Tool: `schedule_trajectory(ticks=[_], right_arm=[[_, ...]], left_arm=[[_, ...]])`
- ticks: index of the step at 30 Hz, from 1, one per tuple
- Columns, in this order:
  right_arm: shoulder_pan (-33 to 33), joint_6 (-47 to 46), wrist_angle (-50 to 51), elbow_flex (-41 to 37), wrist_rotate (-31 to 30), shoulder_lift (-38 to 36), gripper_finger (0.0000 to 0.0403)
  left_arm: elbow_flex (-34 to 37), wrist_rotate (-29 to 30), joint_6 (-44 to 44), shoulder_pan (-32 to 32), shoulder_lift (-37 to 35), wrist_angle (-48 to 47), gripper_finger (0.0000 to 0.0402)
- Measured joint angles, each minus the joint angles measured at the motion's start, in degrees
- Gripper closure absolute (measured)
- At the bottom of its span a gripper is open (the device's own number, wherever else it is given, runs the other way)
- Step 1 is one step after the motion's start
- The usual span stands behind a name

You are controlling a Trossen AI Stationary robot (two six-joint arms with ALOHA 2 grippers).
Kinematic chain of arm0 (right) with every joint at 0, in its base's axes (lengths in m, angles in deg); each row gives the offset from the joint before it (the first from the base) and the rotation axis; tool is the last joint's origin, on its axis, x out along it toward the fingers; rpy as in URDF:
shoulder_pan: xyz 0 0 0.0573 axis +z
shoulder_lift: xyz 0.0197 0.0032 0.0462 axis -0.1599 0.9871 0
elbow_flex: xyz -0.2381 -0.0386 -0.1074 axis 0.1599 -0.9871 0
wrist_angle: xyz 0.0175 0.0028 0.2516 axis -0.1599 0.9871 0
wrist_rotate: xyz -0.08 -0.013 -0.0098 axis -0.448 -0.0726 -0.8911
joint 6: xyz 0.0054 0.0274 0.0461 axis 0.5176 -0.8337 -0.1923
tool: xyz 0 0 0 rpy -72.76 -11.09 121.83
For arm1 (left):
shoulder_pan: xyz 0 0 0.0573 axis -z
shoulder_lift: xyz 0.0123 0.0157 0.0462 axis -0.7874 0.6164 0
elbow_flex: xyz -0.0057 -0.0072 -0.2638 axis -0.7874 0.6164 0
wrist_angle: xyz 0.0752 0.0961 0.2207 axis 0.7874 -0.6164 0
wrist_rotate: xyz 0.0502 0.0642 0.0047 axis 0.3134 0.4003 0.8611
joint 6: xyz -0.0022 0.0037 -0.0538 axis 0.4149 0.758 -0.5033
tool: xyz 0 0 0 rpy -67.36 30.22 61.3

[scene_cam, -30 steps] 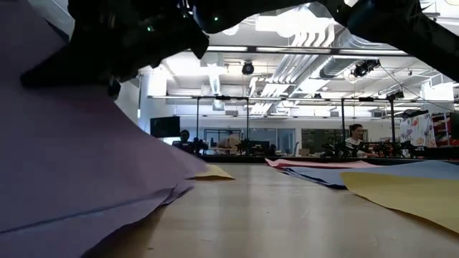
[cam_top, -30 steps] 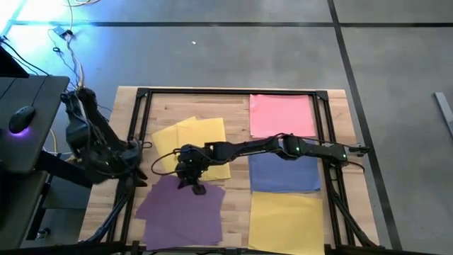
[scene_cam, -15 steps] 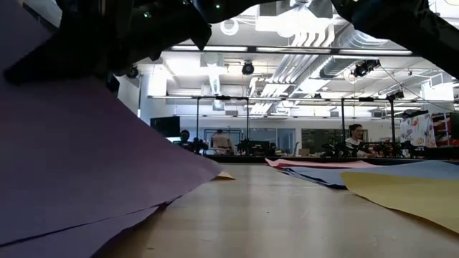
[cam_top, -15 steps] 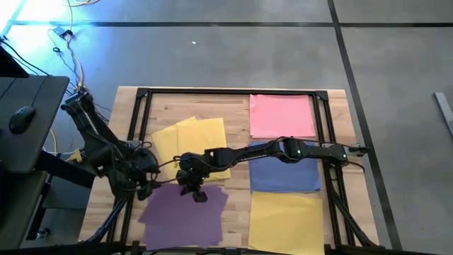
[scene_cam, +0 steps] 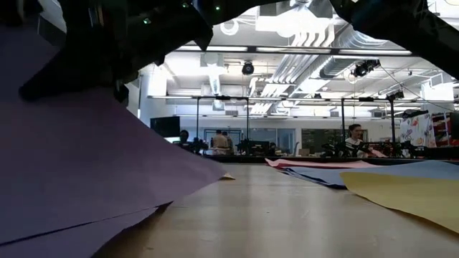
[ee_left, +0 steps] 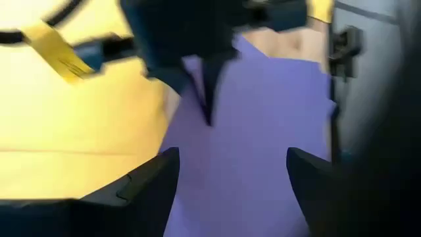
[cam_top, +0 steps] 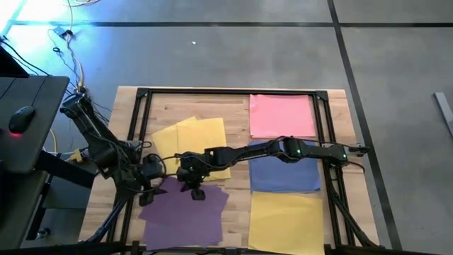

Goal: Organize paper
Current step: Stack the purple paper on the bottom left of the table

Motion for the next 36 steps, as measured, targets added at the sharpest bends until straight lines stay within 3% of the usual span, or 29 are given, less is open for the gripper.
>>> schedule_trajectory(ticks=[11, 17, 20, 26, 31, 36], right_arm=[[0.05, -0.03, 0.61, -0.04, -0.32, 0.00, 0.0403], [0.08, 0.02, 0.99, -0.04, -0.22, 0.00, 0.0403], [0.10, 0.06, 0.76, -0.04, -0.16, 0.00, 0.0403], [0.02, 0.19, 0.24, -0.07, -0.19, 0.00, 0.0403], [0.08, 0.19, -0.41, -0.04, -0.16, 0.00, 0.0403], [0.19, -0.33, -1.39, -0.04, -0.92, 0.00, 0.0403]], left_arm=[[-2.11, -3.20, 9.05, -4.43, 8.73, -1.77, 0.0147], [-9.40, 1.69, 15.36, -3.55, 10.97, -7.85, 0.0147], [-9.40, 2.90, 19.84, -3.58, 11.26, -8.12, 0.0147], [-4.79, -3.70, 19.19, -6.10, 11.70, -8.78, 0.0151], [-3.80, -6.90, 17.10, -6.84, 11.71, -8.52, 0.0220], [-3.80, -8.54, 15.35, -6.88, 11.71, -8.40, 0.0359]])
